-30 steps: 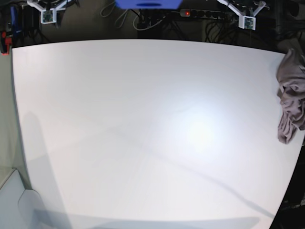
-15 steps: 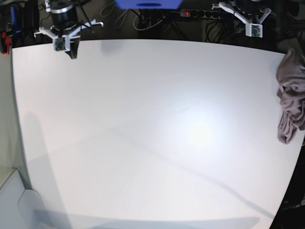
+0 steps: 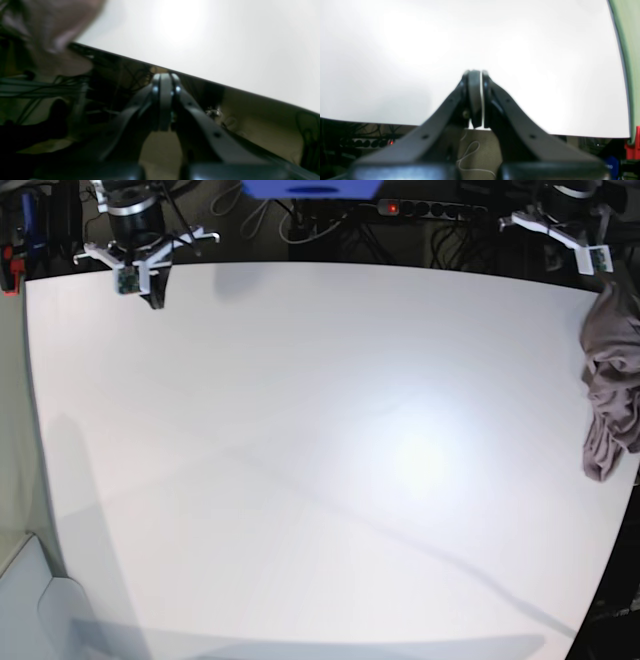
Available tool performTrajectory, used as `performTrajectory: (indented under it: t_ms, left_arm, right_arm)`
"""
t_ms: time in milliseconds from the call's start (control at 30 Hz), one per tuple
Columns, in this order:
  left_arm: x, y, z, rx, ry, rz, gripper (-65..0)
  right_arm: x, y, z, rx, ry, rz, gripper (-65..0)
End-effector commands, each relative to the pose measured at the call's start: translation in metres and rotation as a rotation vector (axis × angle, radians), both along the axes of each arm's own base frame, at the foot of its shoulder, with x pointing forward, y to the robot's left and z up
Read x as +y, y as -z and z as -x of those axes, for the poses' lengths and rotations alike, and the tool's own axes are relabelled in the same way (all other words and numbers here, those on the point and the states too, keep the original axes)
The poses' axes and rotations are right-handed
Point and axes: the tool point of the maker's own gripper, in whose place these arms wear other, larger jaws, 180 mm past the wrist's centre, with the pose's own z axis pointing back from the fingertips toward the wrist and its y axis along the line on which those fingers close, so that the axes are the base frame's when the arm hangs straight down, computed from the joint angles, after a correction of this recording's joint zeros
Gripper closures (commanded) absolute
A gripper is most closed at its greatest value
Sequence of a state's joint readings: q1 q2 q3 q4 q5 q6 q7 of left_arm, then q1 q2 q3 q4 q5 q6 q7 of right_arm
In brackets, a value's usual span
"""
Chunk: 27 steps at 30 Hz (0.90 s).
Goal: Layout the t-shirt on the table in an organized manner, then fold the t-shirt properly
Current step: 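Raise both grippers and move the left gripper toward the crumpled pink t-shirt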
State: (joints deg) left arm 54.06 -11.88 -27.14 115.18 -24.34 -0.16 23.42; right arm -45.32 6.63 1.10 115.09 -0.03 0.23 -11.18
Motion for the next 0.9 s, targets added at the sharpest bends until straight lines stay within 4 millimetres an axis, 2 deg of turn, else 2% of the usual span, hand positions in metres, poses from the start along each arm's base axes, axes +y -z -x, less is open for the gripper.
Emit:
performTrajectory:
  t_ms: [0,67,200,267,367,600,700,867]
  left_arm:
    - [0.009,-0.011,-0.003,-0.030,-0.006,-0.030,-1.3]
    - [0.022,-0.017,-0.003,-0.040,-0.027,-0.062,-7.3]
    - [0.047,-0.033,-0.004,-0.084,-0.094,-0.073,-29.0]
    - [0.066,-0.046,-0.004,-0.123,-0.155,-0.074,-34.7]
    - [0.091,-0.067,-0.007,-0.201,-0.232,-0.073,-35.3]
    - [0.144,-0.094,-0.011,-0.200,-0.416,-0.065,-35.6]
    - [0.159,-0.105,-0.013,-0.213,-0.487,-0.035,-35.6]
    - [0.169,-0.130,-0.028,-0.281,-0.448,-0.057,-35.5]
  right_arm:
    - [0.000,-0.008,-0.002,-0.032,-0.007,0.004,0.0]
    - [0.000,-0.008,-0.002,-0.032,-0.007,0.004,0.0]
    - [0.000,-0.008,-0.002,-0.032,-0.007,0.004,0.0]
    - [0.000,-0.008,-0.002,-0.032,-0.007,0.004,0.0]
    - [0.000,-0.008,-0.002,-0.032,-0.007,0.004,0.0]
    - [0.000,-0.008,-0.002,-0.032,-0.007,0.004,0.0]
    - [0.000,-0.008,-0.002,-0.032,-0.007,0.004,0.0]
    - [0.000,-0.008,-0.002,-0.032,-0.007,0.004,0.0]
